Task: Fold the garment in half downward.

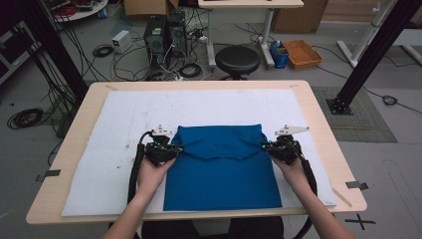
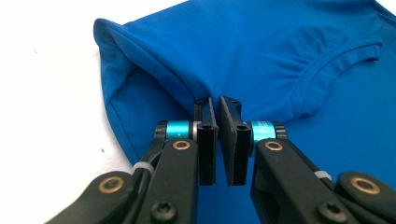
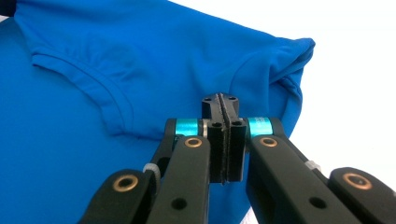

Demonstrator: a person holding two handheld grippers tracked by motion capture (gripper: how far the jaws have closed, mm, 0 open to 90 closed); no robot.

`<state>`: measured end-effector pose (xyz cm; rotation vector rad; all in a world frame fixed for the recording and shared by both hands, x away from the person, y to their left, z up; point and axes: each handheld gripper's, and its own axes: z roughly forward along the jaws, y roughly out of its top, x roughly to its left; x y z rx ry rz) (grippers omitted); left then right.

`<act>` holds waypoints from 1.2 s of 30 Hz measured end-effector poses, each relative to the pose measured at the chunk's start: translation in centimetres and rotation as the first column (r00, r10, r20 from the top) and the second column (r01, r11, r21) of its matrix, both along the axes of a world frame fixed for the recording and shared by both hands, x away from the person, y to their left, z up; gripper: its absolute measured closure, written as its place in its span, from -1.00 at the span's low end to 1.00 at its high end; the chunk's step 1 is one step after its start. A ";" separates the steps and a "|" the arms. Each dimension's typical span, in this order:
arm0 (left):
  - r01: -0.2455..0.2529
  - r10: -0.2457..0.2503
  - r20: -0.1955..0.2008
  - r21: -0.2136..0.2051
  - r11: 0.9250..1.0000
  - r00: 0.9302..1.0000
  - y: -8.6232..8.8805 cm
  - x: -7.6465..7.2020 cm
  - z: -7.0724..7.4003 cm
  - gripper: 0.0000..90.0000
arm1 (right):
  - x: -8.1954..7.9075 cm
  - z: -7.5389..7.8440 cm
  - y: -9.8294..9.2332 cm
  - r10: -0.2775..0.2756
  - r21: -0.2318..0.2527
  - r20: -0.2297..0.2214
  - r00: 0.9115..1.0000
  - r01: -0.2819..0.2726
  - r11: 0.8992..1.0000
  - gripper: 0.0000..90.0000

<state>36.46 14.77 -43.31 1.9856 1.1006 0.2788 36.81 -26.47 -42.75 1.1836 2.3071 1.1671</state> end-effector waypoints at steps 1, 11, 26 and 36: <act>0.001 -0.001 -0.002 0.001 1.000 1.000 0.0 0.0 0.0 0.89 | 0.1 0.0 0.0 0.001 0.001 0.001 1.000 -0.001 1.000 1.00; 0.000 0.000 0.004 0.001 1.000 1.000 0.0 0.1 0.0 0.89 | 0.1 -0.1 -0.2 -0.003 0.002 0.004 1.000 0.003 1.000 1.00; 0.016 -0.016 0.006 -0.006 1.000 1.000 0.2 -0.3 0.3 0.89 | -0.4 0.4 -0.8 0.009 0.023 0.004 1.000 -0.009 1.000 1.00; 0.012 -0.012 -0.005 0.005 1.000 1.000 -0.1 0.0 0.0 0.89 | 0.1 -0.6 1.4 0.053 -0.017 -0.032 0.998 -0.053 0.998 0.61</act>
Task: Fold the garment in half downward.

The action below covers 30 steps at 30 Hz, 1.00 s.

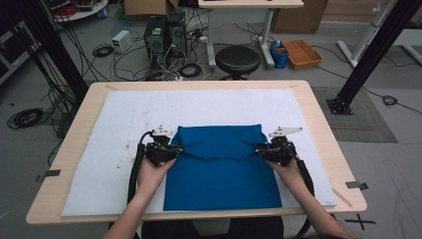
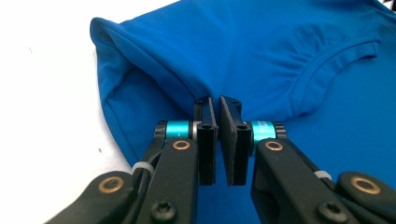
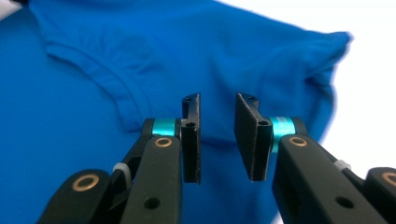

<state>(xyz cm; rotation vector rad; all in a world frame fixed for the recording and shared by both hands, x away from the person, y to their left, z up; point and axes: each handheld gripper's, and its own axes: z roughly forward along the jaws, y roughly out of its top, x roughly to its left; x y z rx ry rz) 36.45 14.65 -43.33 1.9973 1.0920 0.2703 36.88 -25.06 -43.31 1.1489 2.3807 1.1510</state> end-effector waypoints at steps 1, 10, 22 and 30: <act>0.002 -0.002 0.000 0.001 1.000 1.000 0.0 0.0 0.0 0.89 | 0.1 -0.2 0.4 0.002 -0.019 -0.003 1.000 -0.003 1.000 0.60; 0.010 -0.010 -0.002 0.005 1.000 1.000 -0.1 0.1 -0.1 0.89 | 0.4 -0.9 0.9 0.007 -0.077 -0.012 1.000 -0.008 0.997 1.00; 0.048 -0.048 -0.008 -0.029 0.998 0.999 0.5 -1.1 1.4 0.89 | -1.2 1.0 0.2 0.049 -0.025 0.014 0.999 -0.048 0.999 1.00; 0.109 -0.112 -0.036 -0.069 0.992 0.993 0.8 -3.5 2.7 0.89 | -4.6 2.3 0.1 0.110 -0.034 0.019 0.994 -0.109 0.993 1.00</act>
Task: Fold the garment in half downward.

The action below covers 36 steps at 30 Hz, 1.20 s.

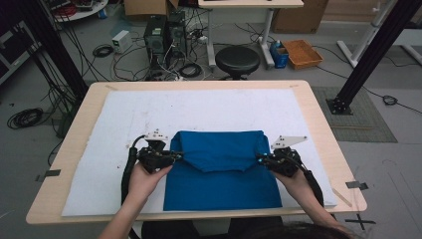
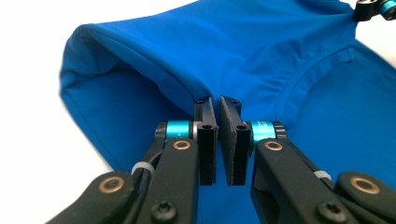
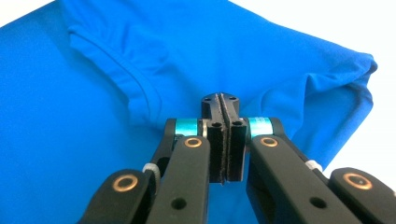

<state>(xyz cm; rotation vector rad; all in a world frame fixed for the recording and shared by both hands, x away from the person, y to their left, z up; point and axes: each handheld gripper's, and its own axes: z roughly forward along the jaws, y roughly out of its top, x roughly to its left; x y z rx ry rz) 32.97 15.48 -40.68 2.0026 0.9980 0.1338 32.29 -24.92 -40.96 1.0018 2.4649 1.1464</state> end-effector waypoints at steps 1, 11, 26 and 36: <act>0.011 -0.011 -0.004 -0.002 1.000 1.000 0.1 -0.4 0.1 0.89 | -0.5 0.1 -0.1 0.011 -0.002 0.001 1.000 -0.011 1.000 1.00; 0.068 -0.069 -0.036 -0.039 0.997 0.997 1.0 -4.7 0.6 0.89 | -6.0 1.1 -0.6 0.091 -0.034 0.022 0.996 -0.090 0.995 1.00; 0.117 -0.116 -0.071 0.003 0.993 0.991 1.0 -9.0 -0.8 0.89 | -10.1 -0.1 -0.2 0.165 -0.117 0.027 0.986 -0.161 0.980 1.00; 0.078 -0.073 -0.075 0.058 0.995 0.994 1.0 -9.0 -1.4 0.42 | -10.4 -1.0 -0.5 0.163 -0.157 0.047 0.986 -0.153 0.976 0.69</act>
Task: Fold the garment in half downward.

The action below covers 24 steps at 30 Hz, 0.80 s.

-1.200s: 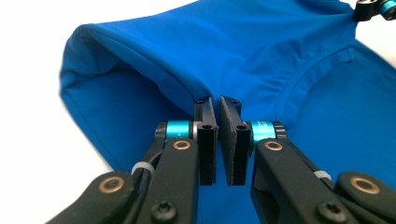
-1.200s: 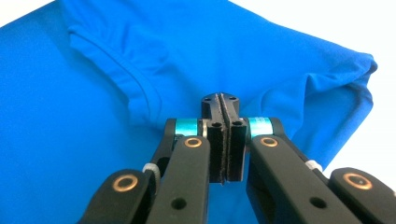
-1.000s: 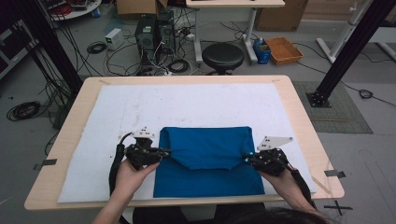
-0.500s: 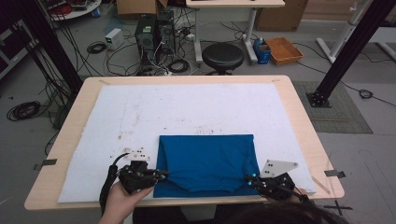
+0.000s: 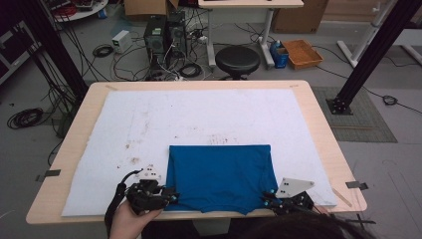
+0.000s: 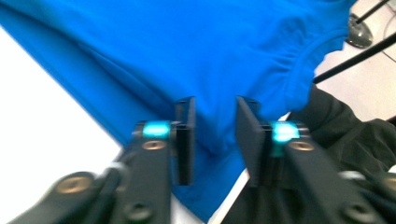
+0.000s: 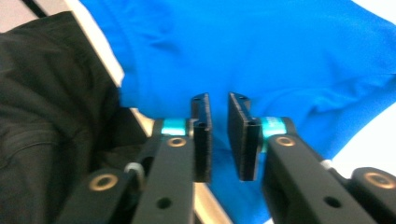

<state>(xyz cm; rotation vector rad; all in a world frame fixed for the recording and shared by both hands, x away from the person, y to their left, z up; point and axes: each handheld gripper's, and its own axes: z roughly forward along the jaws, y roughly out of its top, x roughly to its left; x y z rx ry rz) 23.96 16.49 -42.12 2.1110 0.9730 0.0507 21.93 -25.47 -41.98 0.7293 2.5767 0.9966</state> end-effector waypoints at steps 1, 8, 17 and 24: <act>-0.006 0.006 0.008 0.004 1.000 1.000 0.0 0.0 0.1 0.33 | 0.2 0.1 -0.2 -0.018 0.002 0.018 1.000 0.018 1.000 0.67; -0.090 0.091 0.097 -0.015 0.996 0.991 0.6 2.3 1.6 0.06 | 4.8 1.6 -2.7 -0.183 0.094 0.052 0.982 0.177 0.980 0.39; -0.232 0.233 0.174 -0.026 0.972 0.957 1.2 8.9 1.2 0.04 | 13.6 0.9 -3.7 -0.369 0.193 -0.075 0.927 0.376 0.906 0.24; -0.285 0.278 0.153 0.026 0.958 0.948 0.7 12.9 -0.9 0.04 | 16.7 -1.2 -2.7 -0.401 0.139 -0.142 0.905 0.419 0.897 0.26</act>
